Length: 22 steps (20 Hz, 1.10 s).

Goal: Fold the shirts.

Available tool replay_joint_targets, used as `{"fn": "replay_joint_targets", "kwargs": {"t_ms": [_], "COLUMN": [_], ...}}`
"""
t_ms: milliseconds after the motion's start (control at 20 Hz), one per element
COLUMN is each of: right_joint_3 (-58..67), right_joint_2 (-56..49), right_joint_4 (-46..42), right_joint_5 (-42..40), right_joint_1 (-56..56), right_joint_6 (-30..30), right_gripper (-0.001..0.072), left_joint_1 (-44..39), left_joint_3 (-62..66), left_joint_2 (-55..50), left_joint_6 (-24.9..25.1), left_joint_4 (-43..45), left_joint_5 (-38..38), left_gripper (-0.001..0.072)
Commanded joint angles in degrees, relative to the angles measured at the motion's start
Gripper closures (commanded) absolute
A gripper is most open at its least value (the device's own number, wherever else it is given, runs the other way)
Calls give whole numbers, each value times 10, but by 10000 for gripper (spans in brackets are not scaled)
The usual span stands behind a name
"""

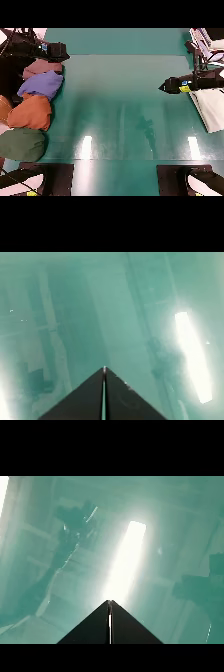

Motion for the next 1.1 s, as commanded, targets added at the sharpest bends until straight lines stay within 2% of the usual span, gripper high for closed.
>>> {"fn": "replay_joint_targets", "kwargs": {"t_ms": [0, 700, 850, 900, 950, 1000, 1050], "right_joint_3": [0, 0, 0, 0, 0, 0, 0], "right_joint_2": [0, 0, 0, 0, 0, 0, 0], "right_joint_4": [0, 0, 0, 0, 0, 0, 0], "right_joint_5": [1, 4, 2, 0, 0, 0, -1], "right_joint_1": [1, 1, 1, 1, 1, 1, 1], "right_joint_6": [0, 0, 0, 0, 0, 0, 0], "right_gripper": [696, 696, 696, 697, 696, 696, 696], "left_joint_1": [0, 0, 0, 0, 0, 0, 1], "left_joint_3": [0, 0, 0, 0, 0, 0, 0], "left_joint_2": [0, 0, 0, -1, -1, -4, -10], "left_joint_6": [0, 0, 4, 17, 21, 14, 13], "left_joint_4": [0, -1, 11, 36, 78, 128, 177], "left_joint_5": [0, 1, 57, 74, 88, 108, 123], "left_gripper": [681, 681, 679, 640, 319, 152, 156]}}
